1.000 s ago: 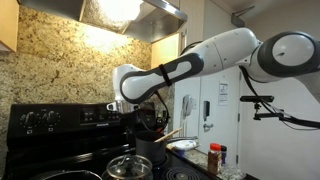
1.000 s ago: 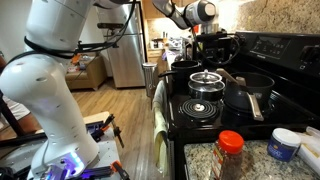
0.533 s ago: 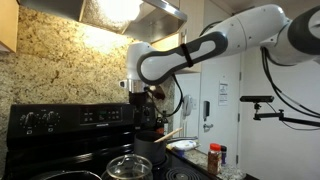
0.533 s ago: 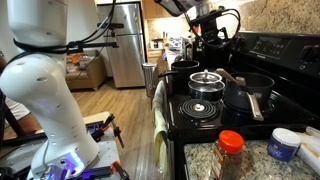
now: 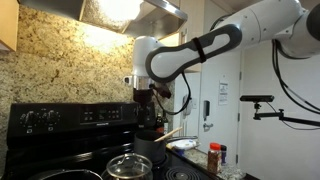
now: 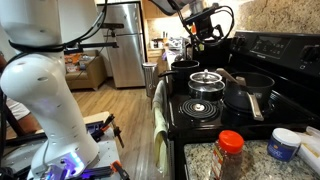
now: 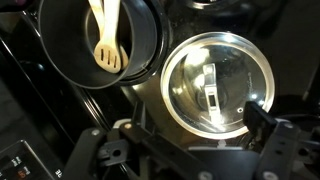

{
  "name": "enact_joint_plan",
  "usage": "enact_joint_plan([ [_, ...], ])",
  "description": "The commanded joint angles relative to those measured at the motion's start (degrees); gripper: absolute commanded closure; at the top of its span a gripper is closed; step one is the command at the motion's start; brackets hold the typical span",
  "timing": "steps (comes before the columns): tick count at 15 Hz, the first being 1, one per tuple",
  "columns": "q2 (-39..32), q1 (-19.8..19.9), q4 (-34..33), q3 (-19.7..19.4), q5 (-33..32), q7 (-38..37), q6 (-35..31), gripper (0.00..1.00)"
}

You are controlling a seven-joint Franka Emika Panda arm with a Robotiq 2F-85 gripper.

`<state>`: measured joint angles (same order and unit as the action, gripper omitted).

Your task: Slide the brown pot handle to the right, put the lid on the covered pot, and then put the pot with a black handle on the right front plate

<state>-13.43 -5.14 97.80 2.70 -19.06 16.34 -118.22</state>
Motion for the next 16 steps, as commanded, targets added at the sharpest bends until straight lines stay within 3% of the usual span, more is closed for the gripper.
enact_joint_plan([
  [1,-1.0,0.6,-1.0,0.7,1.6,1.4,-0.9,0.0],
  [7,-6.1,-2.4,-5.3,3.9,4.4,-1.0,-0.4,0.0],
  [14,-2.6,-9.9,1.2,4.8,0.9,-18.1,-1.5,0.0],
  [16,-5.4,-10.5,-2.4,5.1,-2.0,-12.2,0.4,0.0],
])
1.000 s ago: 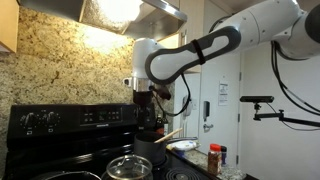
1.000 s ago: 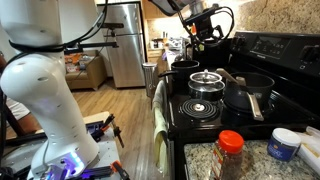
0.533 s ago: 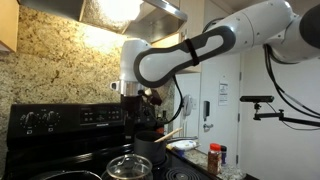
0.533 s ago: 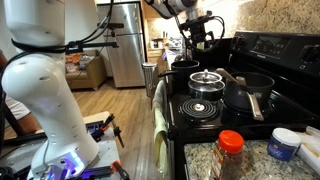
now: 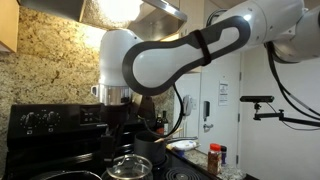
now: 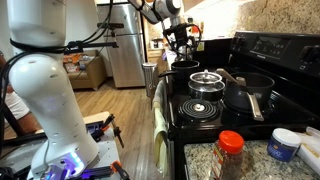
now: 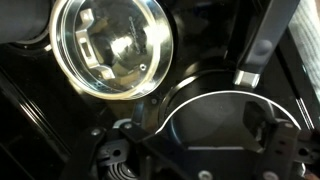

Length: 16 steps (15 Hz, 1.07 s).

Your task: Slide the brown pot handle to the right, put the lid on the covered pot, and then put the pot with a black handle on the right front plate

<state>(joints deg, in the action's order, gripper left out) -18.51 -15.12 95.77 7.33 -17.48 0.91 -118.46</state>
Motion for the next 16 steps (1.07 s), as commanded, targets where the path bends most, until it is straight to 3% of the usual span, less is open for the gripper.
enact_joint_plan([
  [1,-0.1,-0.4,-0.1,0.6,-1.5,0.1,0.3,0.0],
  [7,0.0,-0.8,-0.1,0.3,-3.4,1.1,1.0,0.0],
  [9,2.2,-0.5,2.6,0.6,-2.4,1.6,2.0,0.0],
  [16,16.5,0.6,24.5,3.2,7.4,1.7,-2.4,0.0],
])
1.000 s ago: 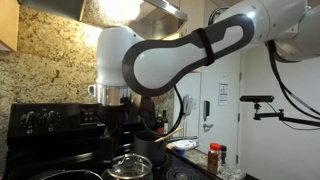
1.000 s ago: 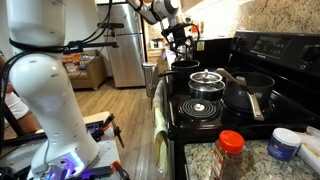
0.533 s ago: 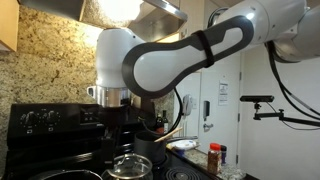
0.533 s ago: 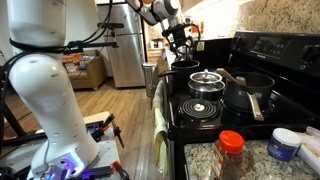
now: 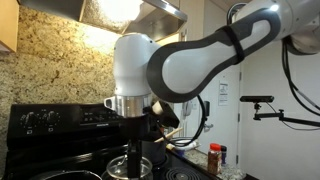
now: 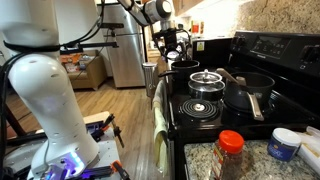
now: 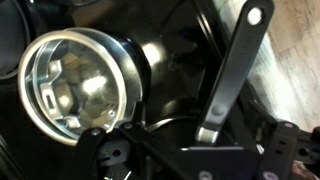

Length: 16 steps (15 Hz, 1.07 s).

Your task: Slide the brown pot handle to the right, put the lid on the covered pot, and then put the pot with a black handle on the right front plate

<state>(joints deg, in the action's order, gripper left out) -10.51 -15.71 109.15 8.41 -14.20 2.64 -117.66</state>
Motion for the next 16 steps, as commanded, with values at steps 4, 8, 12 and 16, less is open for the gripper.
enact_joint_plan([
  [4,15.3,0.3,21.7,3.9,9.7,0.2,-7.1,0.0],
  [8,17.8,0.8,28.4,4.9,6.6,-8.9,-17.9,0.0],
  [12,16.9,2.0,29.9,4.9,3.1,-15.0,-24.1,0.0],
  [16,15.1,3.1,28.3,4.3,1.4,-14.5,-22.6,0.0],
])
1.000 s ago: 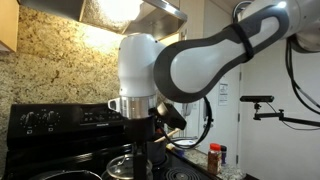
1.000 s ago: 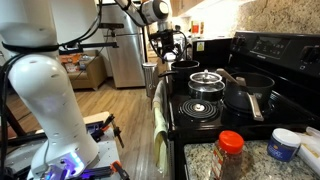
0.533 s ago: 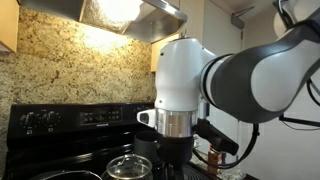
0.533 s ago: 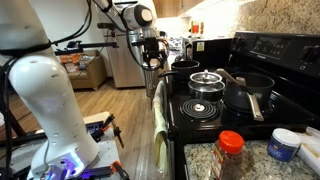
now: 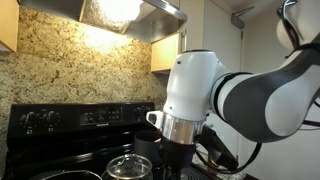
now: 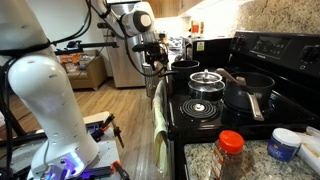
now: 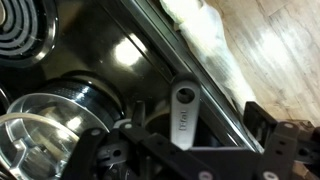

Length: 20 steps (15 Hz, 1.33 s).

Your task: Slide the brown pot handle to the right, put the lid on the covered pot, and then put the pot with a black handle on the right front plate

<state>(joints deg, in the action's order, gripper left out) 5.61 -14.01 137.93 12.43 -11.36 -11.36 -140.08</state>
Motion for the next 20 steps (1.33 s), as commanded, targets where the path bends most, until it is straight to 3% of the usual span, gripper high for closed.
enact_joint_plan([
  [1,-1.8,1.6,-0.8,0.0,-0.6,0.5,-0.5,0.0],
  [17,-12.5,0.8,-9.5,-1.0,0.2,2.9,-0.1,0.0],
  [19,-13.4,0.7,-11.1,-1.0,0.2,2.9,1.1,0.27],
  [20,-13.9,0.6,-11.8,-1.1,0.0,2.9,1.8,0.33],
])
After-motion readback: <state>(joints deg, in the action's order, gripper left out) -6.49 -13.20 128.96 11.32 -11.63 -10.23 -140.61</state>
